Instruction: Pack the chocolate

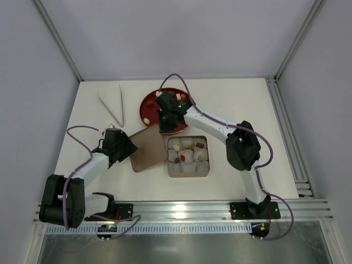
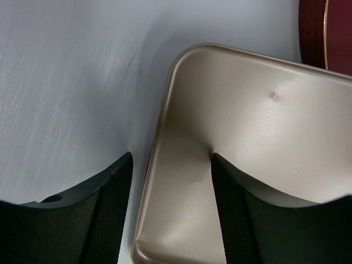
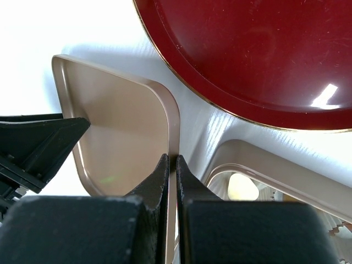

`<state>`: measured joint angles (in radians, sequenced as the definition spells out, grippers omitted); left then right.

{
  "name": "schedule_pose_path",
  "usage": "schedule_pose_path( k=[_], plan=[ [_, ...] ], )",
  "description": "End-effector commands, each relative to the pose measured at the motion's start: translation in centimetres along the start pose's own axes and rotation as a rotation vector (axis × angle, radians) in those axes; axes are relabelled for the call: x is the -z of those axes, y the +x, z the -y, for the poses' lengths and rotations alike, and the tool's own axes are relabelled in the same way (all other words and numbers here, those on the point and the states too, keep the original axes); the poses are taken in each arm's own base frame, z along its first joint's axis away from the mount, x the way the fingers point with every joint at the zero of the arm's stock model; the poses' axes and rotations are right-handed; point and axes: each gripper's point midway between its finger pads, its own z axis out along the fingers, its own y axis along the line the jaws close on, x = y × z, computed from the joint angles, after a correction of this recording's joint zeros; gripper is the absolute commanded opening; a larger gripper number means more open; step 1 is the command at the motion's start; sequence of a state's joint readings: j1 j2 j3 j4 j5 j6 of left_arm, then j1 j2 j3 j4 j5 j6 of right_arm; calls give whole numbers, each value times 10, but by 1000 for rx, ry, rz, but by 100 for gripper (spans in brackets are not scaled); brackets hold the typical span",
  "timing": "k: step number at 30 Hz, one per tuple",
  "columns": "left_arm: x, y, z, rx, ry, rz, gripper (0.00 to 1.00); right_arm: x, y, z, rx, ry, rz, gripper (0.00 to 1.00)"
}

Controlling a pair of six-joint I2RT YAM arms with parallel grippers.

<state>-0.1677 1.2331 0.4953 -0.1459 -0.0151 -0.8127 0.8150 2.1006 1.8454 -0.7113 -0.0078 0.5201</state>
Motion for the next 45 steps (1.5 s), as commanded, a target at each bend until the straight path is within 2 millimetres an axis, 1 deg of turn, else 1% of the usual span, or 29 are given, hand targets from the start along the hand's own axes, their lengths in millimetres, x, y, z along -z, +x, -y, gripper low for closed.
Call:
schedule_pose_path(
  k=[1,4,6,13,14,16,17,18,20,21,23,24,26,27,28,29,30,32,33,36,39,40,42,45],
  plan=[
    [3,-2,3,8,24,17,59,39,-29,-22,1,-101,81,4],
    [1,-1,3,12,27,15,61,43,-31,-22,0,-107,83,4],
    [1,1,10,13,64,2,61,44,-30,-22,-2,-109,80,4],
    [0,4,19,19,138,6,63,55,-31,-20,-13,-121,82,4],
    [1,0,24,16,166,22,64,58,-32,-20,-13,-124,86,4],
    [1,3,26,14,183,10,64,60,-31,-15,-19,-121,81,4],
    [1,2,29,12,193,10,64,64,-32,-13,-22,-120,89,4],
    [1,3,30,10,198,6,64,62,-28,-9,-27,-114,78,4],
    [1,2,32,9,210,5,64,63,-28,-2,-37,-109,84,4],
    [1,3,33,7,213,4,64,63,-24,2,-40,-104,76,4],
    [0,2,36,1,226,-1,64,63,-22,7,-47,-101,76,4],
    [-1,2,37,0,233,-4,64,63,-17,11,-51,-95,66,4],
    [-3,5,42,-6,259,-18,64,64,-18,15,-58,-96,77,4],
    [-3,6,45,-10,272,-23,64,62,-12,20,-62,-85,64,4],
    [-4,6,46,-9,282,-26,64,66,-13,21,-65,-87,69,4],
    [-5,7,48,-11,291,-29,64,66,-14,25,-68,-83,74,4],
    [-6,7,49,-10,296,-31,64,64,-9,30,-72,-74,64,4],
    [-7,8,53,-18,319,-39,65,65,-10,36,-80,-72,73,4],
    [-7,8,54,-19,328,-40,65,62,-5,41,-86,-64,61,4],
    [-8,10,60,-30,362,-49,64,60,-2,50,-99,-55,54,4],
    [-11,14,61,-33,379,-72,64,56,1,56,-102,-46,49,4],
    [-11,13,65,-37,399,-68,63,55,1,57,-102,-43,49,4],
    [-12,20,68,-34,427,-101,61,53,3,59,-102,-41,44,4],
    [-12,22,75,-21,466,-117,57,49,5,61,-105,-35,38,4]
  ],
)
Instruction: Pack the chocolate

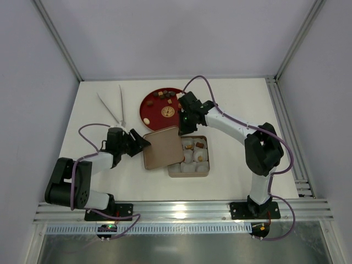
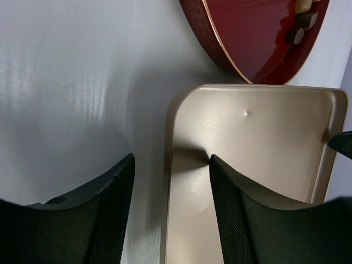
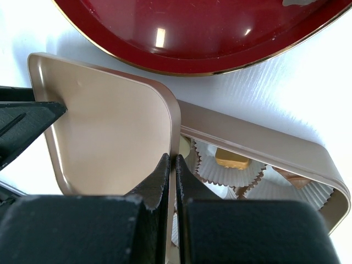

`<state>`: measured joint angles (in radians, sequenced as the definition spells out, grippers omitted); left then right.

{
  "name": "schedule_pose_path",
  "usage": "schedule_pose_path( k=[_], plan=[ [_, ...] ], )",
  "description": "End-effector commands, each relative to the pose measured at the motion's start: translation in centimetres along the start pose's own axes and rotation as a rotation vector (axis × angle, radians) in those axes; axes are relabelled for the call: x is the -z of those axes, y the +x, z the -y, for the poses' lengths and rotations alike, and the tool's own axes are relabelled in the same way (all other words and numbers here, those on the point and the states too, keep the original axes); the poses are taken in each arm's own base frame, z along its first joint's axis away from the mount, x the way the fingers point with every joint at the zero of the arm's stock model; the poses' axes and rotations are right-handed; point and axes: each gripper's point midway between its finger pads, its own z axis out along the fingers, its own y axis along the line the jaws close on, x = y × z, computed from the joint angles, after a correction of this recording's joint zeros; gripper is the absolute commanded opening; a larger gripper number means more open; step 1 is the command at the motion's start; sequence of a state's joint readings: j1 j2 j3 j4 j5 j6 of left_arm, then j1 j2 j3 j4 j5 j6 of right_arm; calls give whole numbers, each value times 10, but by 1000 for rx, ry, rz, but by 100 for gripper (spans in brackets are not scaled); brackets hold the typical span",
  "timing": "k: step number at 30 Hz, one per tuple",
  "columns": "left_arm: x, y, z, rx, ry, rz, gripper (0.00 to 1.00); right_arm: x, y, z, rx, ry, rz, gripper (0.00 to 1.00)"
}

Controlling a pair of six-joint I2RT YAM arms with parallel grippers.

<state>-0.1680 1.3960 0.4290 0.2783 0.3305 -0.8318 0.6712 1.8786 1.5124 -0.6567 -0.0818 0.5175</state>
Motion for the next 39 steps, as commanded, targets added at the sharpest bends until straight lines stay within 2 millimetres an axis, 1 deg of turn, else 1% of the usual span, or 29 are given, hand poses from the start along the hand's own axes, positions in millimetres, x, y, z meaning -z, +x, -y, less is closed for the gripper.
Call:
schedule_pose_path(
  k=[1,6,10,14,17,19,24,25,26,28,32,33,35,39],
  plan=[
    [-3,1,14,-11,98,-12,56,17,-17,-16,15,-67,74,4],
    [-4,2,26,15,148,-26,51,15,-16,-14,16,-61,73,4],
    [0,2,35,36,184,-34,45,13,-15,-14,13,-64,72,4],
    [7,-4,52,58,231,-26,39,14,-14,-14,13,-64,72,4],
    [9,-8,60,61,243,-30,35,16,-15,-15,12,-69,78,4],
    [11,-7,61,71,234,-39,28,18,-16,-15,12,-72,81,4],
    [17,-11,73,80,255,-49,19,20,-15,-16,12,-78,86,4],
    [18,-12,73,81,250,-51,19,20,-14,-15,10,-78,85,4],
    [19,-13,75,83,239,-59,16,21,-15,-15,8,-77,89,4],
    [20,-14,76,79,229,-69,13,21,-15,-14,8,-78,92,4],
    [25,-17,85,76,223,-87,7,25,-16,-17,7,-83,103,4],
    [26,-15,84,85,214,-99,4,27,-18,-17,8,-82,111,4],
    [29,-19,92,83,226,-105,1,30,-19,-18,6,-85,116,4],
    [36,-23,105,97,247,-117,0,33,-21,-19,10,-87,125,4]
  ],
)
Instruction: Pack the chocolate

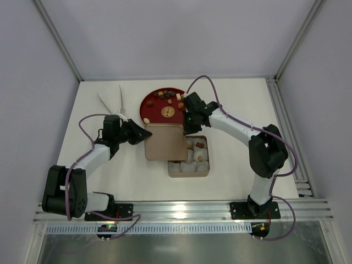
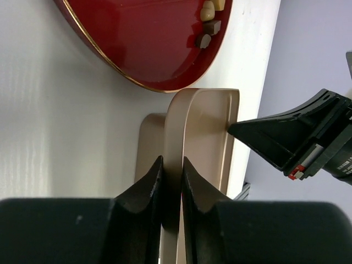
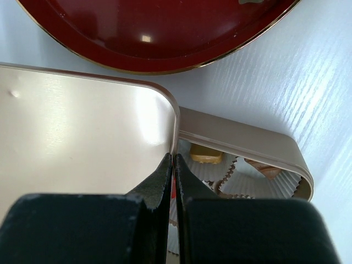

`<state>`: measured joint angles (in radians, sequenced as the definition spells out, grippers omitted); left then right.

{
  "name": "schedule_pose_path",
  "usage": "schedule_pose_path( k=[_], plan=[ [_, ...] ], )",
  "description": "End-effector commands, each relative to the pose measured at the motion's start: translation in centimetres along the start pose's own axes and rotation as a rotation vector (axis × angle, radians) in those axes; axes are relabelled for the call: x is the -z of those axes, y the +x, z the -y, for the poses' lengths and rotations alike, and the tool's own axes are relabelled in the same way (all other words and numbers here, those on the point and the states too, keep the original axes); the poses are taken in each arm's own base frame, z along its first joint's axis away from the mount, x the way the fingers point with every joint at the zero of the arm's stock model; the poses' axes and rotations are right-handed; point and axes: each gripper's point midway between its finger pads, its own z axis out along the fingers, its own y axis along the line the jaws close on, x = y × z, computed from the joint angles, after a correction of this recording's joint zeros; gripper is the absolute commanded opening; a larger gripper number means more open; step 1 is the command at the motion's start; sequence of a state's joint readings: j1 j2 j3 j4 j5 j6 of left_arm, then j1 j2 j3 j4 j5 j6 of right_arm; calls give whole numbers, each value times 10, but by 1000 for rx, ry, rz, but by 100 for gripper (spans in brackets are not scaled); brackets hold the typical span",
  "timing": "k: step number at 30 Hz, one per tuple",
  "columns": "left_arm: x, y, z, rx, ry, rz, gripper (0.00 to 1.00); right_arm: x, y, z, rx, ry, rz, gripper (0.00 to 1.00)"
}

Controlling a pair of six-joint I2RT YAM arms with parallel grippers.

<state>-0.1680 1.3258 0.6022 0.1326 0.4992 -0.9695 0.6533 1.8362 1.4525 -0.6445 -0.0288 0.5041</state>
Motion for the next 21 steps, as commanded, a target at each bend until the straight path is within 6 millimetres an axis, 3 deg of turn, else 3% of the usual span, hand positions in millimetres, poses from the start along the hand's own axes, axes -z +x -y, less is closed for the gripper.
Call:
schedule_pose_path(
  k=[1,10,21],
  plan=[
    [9,4,32,9,67,-58,0,31,-23,-38,8,-140,101,4],
    [22,-5,62,28,110,-52,0,43,-30,-36,19,-109,147,4],
    [32,-6,80,35,134,-73,0,67,-43,-30,53,-49,229,26]
  ],
)
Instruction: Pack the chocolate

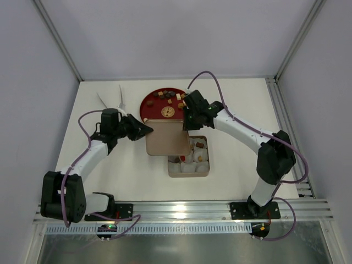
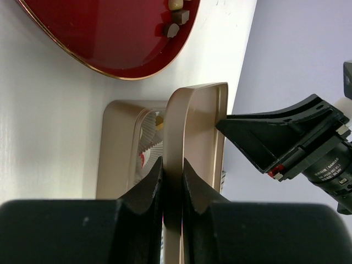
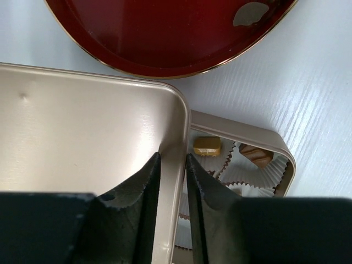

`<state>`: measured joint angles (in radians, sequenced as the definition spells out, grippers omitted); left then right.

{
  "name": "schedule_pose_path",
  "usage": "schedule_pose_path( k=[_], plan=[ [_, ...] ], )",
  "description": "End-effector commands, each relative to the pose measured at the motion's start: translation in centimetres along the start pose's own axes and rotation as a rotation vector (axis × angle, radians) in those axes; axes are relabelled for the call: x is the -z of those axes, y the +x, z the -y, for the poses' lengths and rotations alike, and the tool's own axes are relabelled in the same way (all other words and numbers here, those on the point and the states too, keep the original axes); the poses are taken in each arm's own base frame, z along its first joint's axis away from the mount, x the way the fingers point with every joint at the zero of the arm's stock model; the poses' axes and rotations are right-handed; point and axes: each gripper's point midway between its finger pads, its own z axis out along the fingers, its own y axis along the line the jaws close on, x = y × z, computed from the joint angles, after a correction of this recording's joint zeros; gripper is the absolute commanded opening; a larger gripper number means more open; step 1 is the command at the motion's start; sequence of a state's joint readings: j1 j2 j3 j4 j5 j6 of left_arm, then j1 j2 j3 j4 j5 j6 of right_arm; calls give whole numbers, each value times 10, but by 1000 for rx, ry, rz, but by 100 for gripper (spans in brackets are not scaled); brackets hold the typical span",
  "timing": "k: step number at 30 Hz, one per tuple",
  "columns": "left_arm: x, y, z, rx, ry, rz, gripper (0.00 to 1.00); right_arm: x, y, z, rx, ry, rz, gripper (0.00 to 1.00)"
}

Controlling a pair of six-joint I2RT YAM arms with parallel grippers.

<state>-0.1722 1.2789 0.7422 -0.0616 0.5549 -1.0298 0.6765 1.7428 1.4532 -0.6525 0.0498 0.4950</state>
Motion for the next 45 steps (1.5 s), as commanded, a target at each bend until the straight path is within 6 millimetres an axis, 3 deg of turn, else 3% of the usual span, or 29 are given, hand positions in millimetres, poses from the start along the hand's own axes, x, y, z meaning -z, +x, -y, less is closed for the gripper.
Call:
schedule_pose_path(
  k=[1,7,15,20,28,35,36,37,40,41,43,44,45],
  plan=[
    [15,3,40,-32,111,-25,0,34,-33,-22,22,-59,132,29],
    [20,2,49,-48,134,-12,0,46,-38,-24,34,-57,157,36],
    [29,1,66,-45,191,-5,0,57,-44,-23,42,-48,189,54],
    [33,1,74,-40,209,-6,0,72,-55,-18,52,-23,242,68],
    [35,0,79,-40,221,-7,0,96,-71,-13,75,-1,326,79],
    [33,0,77,-30,209,-18,0,138,-83,-18,173,-61,460,82],
    [33,0,78,-27,206,-25,0,157,-89,-19,220,-61,524,83],
    [32,0,77,-26,203,-27,0,161,-78,-33,296,-80,535,84],
    [31,-1,78,-22,193,-46,0,186,-69,-44,484,-38,601,84],
    [31,-3,80,-21,195,-44,0,191,-54,-62,557,-61,602,84],
    [31,-4,82,-18,199,-57,0,197,-41,-63,675,-12,616,84],
    [31,-5,83,-17,199,-60,0,201,-24,-81,747,-44,618,84],
    [31,-5,85,-18,199,-65,0,202,-17,-84,815,-38,618,84]
  ],
)
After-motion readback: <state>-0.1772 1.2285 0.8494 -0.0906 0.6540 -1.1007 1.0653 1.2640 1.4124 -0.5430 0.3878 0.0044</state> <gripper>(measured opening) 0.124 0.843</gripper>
